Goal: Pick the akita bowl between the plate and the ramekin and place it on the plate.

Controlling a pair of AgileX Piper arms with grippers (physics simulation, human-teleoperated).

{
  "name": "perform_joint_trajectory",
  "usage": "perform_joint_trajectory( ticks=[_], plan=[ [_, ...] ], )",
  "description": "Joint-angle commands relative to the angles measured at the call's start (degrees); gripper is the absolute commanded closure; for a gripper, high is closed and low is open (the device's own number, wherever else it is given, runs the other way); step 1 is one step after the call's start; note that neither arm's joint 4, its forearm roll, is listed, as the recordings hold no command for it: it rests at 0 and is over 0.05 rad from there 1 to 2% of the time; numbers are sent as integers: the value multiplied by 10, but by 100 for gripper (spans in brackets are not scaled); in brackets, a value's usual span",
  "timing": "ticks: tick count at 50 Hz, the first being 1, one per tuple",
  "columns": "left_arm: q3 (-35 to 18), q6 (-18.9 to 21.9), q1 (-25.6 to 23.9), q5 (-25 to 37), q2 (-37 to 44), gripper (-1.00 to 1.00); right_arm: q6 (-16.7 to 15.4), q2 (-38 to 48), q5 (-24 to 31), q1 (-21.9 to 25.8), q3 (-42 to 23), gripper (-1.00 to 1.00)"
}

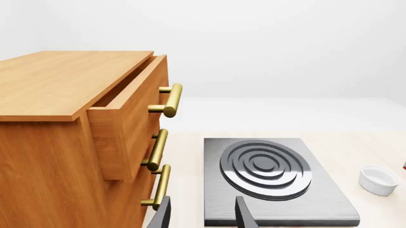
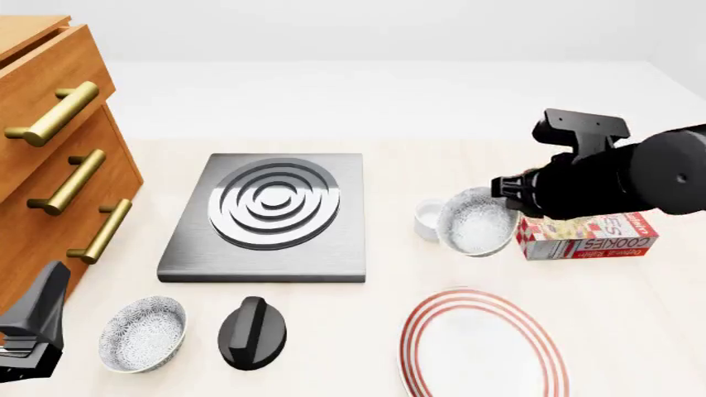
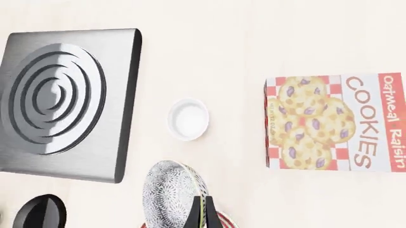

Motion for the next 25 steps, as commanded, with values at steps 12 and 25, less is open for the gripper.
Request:
perform_joint_trajectory(
  ticks=[12,25],
  plan=[
    [0,0,0,0,0,-100,-90,-184,152,2,-43,100],
    [0,0,0,0,0,-100,-114,-229,179,24,-29,100]
  ],
)
